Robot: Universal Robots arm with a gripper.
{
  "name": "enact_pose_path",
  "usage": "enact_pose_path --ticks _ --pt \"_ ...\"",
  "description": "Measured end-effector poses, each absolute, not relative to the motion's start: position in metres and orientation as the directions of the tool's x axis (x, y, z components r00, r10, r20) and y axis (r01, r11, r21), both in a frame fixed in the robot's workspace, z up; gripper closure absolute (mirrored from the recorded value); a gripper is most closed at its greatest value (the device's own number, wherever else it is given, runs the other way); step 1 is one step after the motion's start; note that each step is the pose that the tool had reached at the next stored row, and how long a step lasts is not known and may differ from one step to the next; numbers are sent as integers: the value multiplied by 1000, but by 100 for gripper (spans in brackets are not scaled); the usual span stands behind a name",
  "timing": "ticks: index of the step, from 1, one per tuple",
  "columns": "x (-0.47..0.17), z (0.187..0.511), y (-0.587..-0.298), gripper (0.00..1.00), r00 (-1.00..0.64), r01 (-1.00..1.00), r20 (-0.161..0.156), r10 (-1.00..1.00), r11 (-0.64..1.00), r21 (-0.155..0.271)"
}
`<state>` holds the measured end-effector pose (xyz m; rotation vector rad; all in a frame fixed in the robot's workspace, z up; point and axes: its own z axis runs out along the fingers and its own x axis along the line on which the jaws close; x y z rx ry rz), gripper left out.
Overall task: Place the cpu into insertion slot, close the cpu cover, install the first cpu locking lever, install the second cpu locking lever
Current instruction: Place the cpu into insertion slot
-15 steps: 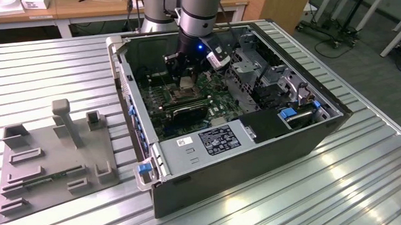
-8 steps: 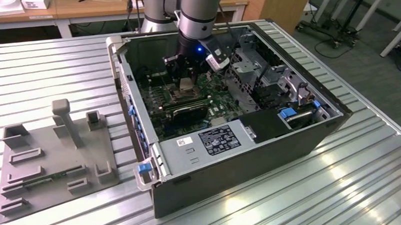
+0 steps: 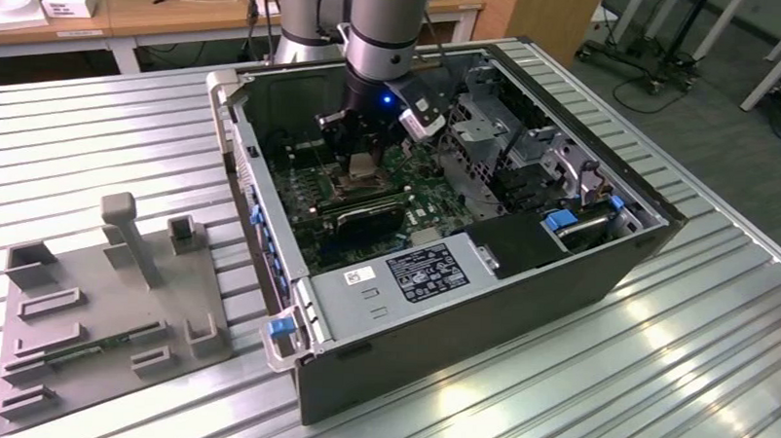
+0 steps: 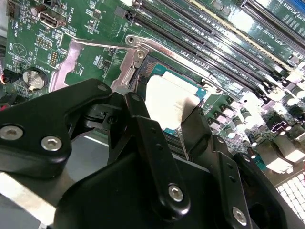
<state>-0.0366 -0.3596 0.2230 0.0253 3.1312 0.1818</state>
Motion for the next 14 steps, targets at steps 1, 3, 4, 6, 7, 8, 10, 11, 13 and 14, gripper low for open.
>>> enact_pose_path --ticks 1,3,4,6,7,8,10,11,13,14 --pt "-37 223 -359 46 -1000 16 -4 16 993 116" --pt "-38 222 -359 46 -1000 16 -4 16 993 116" --pt "-38 222 -359 46 -1000 16 -4 16 993 116" --pt "-39 221 -358 46 -1000 16 -4 16 993 116" --pt "-39 220 -358 46 -1000 15 -4 16 993 117" --pt "-39 220 -358 46 -1000 15 -4 16 993 118" --pt "-39 219 -358 46 -1000 15 -4 16 993 117" --pt "-39 219 -358 46 -1000 15 -4 16 993 117" --pt "-39 219 -358 46 -1000 15 -4 16 993 118" --pt "-39 219 -358 46 -1000 15 -4 15 993 118"
